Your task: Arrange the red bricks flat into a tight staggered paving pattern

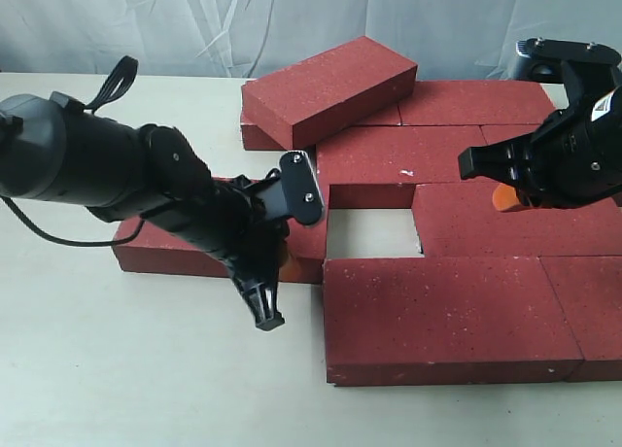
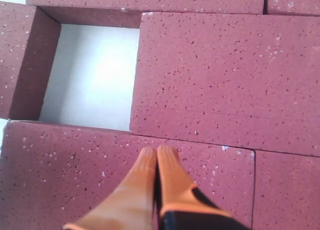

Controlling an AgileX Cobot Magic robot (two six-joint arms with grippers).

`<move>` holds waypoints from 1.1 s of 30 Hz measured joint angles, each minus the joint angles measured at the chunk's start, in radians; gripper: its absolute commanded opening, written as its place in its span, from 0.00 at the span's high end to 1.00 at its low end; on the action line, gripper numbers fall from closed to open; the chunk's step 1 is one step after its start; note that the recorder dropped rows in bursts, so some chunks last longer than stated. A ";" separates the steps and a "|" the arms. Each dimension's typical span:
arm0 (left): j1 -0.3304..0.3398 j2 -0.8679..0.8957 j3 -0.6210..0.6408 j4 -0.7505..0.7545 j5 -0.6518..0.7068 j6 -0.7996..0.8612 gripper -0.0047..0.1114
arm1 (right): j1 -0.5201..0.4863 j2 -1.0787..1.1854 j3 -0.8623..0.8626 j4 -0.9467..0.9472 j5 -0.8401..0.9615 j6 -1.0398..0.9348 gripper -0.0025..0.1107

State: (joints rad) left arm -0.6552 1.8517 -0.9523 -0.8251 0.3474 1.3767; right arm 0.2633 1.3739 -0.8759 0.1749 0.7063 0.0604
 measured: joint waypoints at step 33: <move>0.226 -0.223 -0.063 0.418 0.244 -0.847 0.96 | 0.000 0.000 0.000 0.002 -0.007 0.000 0.98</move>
State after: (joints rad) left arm -0.4296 1.6290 -1.0154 -0.4071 0.5914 0.5296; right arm 0.2633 1.3739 -0.8759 0.1766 0.6994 0.0604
